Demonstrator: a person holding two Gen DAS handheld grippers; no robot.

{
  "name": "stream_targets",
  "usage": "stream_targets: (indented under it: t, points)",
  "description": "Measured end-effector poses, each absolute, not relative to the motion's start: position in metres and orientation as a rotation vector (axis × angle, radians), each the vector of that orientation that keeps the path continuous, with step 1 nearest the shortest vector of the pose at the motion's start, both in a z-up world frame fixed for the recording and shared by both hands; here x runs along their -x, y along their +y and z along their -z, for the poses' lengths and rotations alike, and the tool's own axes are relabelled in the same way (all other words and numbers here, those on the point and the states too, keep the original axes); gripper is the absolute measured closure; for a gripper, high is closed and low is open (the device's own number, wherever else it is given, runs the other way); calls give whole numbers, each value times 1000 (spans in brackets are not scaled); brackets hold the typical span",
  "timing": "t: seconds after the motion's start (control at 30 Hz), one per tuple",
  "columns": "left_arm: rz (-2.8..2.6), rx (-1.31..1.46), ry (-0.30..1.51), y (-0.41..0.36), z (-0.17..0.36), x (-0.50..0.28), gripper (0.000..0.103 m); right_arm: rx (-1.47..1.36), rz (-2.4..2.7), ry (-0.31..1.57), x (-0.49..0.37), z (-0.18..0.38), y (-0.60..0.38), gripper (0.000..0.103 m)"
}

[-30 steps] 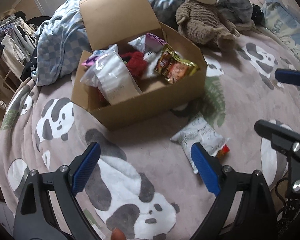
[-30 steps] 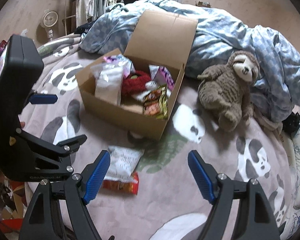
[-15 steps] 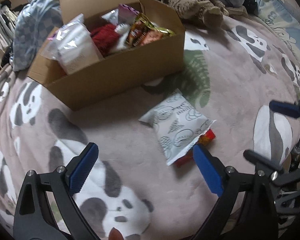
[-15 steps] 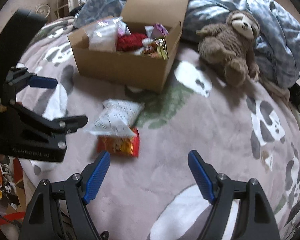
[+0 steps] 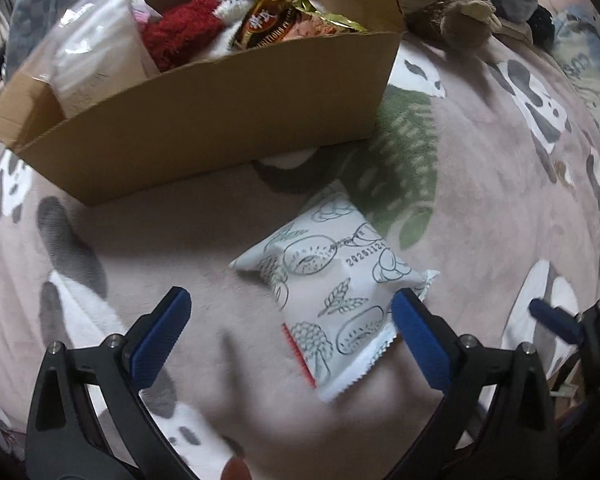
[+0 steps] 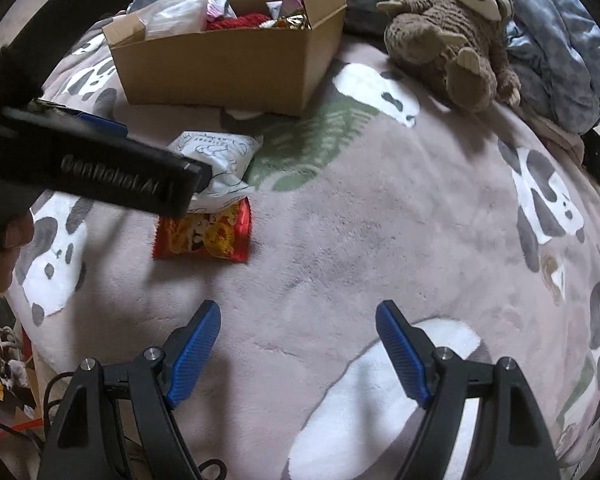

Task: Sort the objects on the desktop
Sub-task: 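Grasp the white leaf-print packet with the left tool while the right tool grasps the red candy packet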

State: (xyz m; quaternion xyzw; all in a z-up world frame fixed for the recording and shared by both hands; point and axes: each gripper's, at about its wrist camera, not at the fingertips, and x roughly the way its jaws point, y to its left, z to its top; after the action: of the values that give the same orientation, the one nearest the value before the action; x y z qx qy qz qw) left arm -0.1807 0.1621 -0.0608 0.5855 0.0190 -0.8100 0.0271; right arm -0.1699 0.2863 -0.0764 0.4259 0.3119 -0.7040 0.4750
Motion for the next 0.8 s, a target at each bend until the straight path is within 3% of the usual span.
stream_targets:
  t: [0.23, 0.37, 0.57, 0.8]
  points:
    - [2495, -1791, 318, 154, 56, 187, 2, -1059, 1719, 746, 180, 82, 283, 22]
    - [2432, -1789, 274, 151, 58, 196, 2, -1067, 1724, 732, 185, 84, 284, 22]
    - [2285, -1910, 611, 139, 89, 213, 2, -1085, 1732, 708, 187, 86, 282, 22]
    - [2300, -1869, 557, 146, 100, 214, 6, -1076, 1738, 731, 185, 88, 283, 22]
